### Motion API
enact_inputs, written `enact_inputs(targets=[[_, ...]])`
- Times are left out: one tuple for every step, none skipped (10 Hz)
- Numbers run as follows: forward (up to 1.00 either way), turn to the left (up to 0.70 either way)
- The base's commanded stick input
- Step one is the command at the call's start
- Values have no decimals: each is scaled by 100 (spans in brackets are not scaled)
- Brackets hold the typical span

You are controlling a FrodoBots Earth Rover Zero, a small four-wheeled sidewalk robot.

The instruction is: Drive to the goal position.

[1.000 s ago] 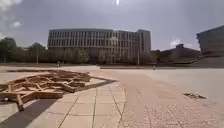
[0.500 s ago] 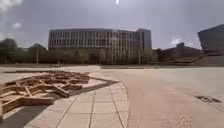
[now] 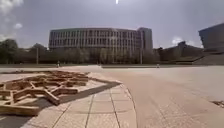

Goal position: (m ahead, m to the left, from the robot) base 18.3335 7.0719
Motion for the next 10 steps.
enact_inputs(targets=[[70,3],[70,3],[70,3],[70,3],[70,3],[70,3],[70,3],[70,3],[70,3],[70,3]])
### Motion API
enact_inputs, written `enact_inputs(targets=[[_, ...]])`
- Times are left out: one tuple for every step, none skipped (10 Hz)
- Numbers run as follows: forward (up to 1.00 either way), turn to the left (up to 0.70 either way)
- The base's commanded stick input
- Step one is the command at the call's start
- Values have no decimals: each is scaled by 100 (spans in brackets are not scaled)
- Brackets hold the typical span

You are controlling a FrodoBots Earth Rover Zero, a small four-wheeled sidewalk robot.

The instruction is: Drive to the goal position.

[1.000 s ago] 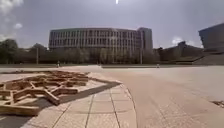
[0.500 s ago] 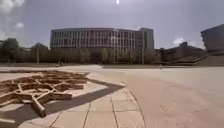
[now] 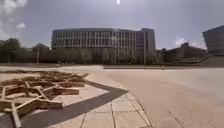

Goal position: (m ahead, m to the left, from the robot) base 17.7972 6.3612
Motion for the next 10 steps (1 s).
enact_inputs(targets=[[70,3],[70,3],[70,3],[70,3],[70,3],[70,3],[70,3],[70,3],[70,3],[70,3]])
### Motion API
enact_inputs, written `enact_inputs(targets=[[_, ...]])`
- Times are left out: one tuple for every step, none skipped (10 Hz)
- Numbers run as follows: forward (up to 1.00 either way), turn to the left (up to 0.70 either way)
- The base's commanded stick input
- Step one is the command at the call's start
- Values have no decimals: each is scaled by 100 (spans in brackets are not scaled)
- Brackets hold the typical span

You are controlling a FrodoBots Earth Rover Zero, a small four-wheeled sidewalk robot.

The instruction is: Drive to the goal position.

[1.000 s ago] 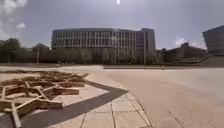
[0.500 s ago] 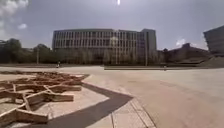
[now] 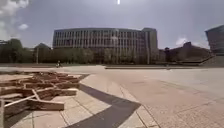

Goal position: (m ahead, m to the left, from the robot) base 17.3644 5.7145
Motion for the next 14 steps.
enact_inputs(targets=[[70,3],[70,3],[70,3],[70,3],[70,3],[70,3],[70,3],[70,3],[70,3],[70,3],[70,3],[70,3],[70,3],[70,3]])
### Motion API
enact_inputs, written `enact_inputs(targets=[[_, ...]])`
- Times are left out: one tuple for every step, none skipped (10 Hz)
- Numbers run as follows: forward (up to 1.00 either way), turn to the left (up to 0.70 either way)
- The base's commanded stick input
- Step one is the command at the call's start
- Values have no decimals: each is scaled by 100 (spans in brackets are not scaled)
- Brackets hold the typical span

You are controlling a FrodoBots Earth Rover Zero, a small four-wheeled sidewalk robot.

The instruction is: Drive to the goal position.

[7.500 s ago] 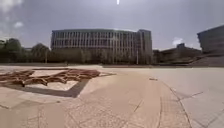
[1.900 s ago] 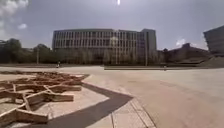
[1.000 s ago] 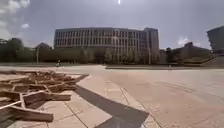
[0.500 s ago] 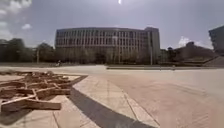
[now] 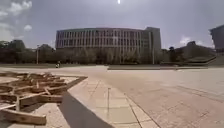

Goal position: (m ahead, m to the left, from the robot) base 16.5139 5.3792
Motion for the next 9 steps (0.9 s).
enact_inputs(targets=[[70,3],[70,3],[70,3],[70,3],[70,3],[70,3],[70,3],[70,3],[70,3]])
